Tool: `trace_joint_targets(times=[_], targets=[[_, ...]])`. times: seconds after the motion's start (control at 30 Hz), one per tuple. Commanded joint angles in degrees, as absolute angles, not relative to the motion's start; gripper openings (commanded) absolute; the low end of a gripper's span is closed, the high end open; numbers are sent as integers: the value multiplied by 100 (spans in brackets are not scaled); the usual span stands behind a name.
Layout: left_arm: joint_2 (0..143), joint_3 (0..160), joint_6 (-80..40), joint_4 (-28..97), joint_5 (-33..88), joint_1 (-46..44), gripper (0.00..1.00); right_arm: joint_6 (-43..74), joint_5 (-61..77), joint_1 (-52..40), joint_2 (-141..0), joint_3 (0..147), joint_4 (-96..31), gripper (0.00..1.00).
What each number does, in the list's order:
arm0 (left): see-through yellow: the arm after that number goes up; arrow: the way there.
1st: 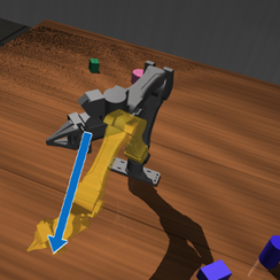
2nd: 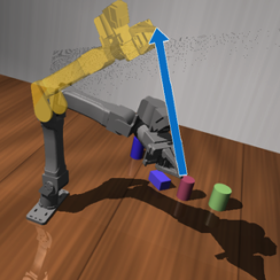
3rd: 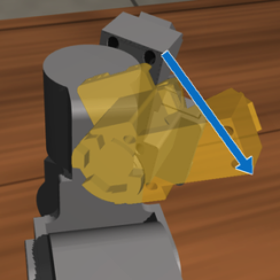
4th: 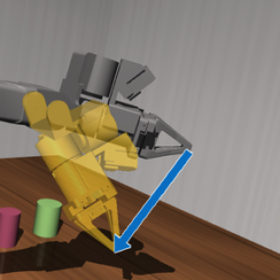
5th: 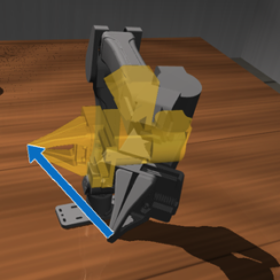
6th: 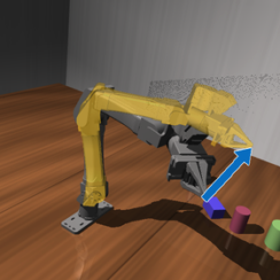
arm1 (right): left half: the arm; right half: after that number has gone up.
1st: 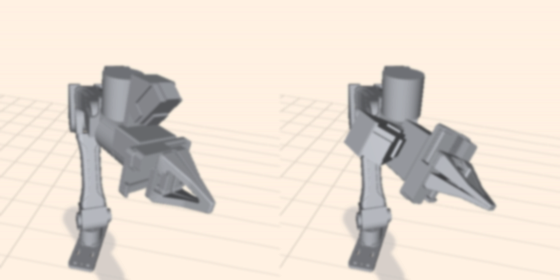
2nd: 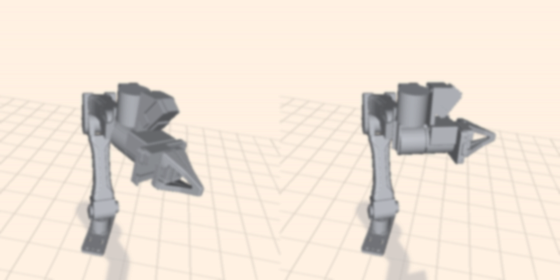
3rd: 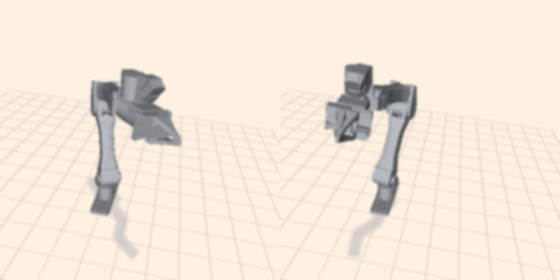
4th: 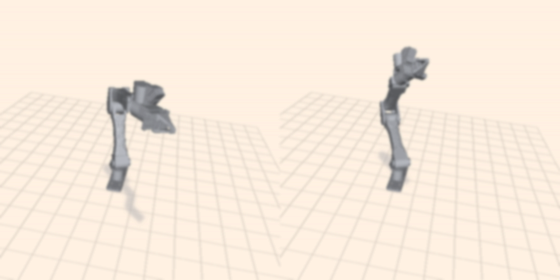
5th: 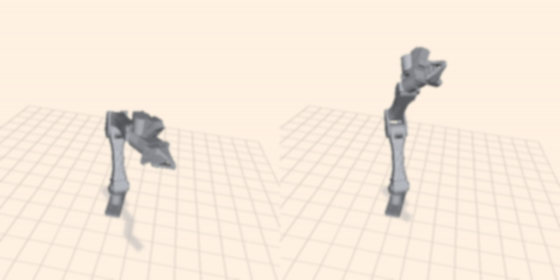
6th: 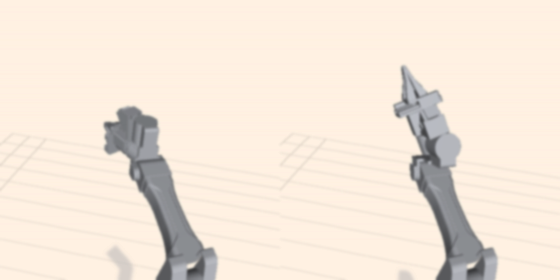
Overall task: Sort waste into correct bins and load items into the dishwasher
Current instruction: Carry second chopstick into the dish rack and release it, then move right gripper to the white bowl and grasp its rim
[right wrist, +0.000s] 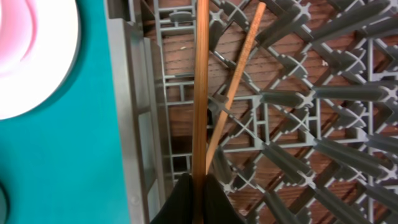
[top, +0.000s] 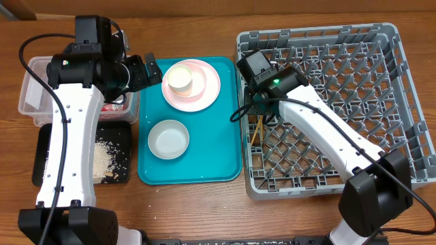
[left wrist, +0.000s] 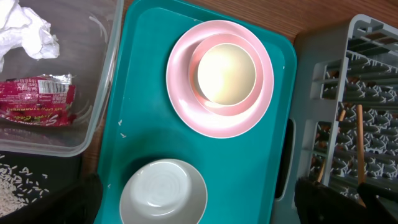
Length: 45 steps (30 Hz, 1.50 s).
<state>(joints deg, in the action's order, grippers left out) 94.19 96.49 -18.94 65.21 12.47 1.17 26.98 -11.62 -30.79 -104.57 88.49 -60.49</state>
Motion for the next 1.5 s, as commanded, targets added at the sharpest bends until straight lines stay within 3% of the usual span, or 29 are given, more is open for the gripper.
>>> trace_joint_targets(times=[0.0,0.07,0.17,0.27,0.5,0.83,1.17,1.47], targets=[[9452,9723,-1822,6536,1297,106,100,2694,-1059,-3079,-10453,8812,-6012,8],[9452,9723,-1822,6536,1297,106,100,2655,-1059,-3079,-10453,8807,-6016,9],[9452,9723,-1822,6536,1297,104,100,2650,-1061,-3079,-10453,8807,-6018,25],[9452,9723,-1822,6536,1297,106,100,2648,-1061,-3079,-10453,8807,-6034,30],[9452,9723,-1822,6536,1297,106,100,2506,-1026,-3076,-10453,8807,-5996,31],[9452,9723,-1822,6536,1297,106,100,2502,777,-3166,-10453,8807,-4829,33],[9452,9723,-1822,6536,1297,106,100,1431,760,-3544,-10457,8923,-3658,48],[9452,9723,-1850,6377,1007,106,100,1459,766,-4101,-10468,8921,-3820,47]])
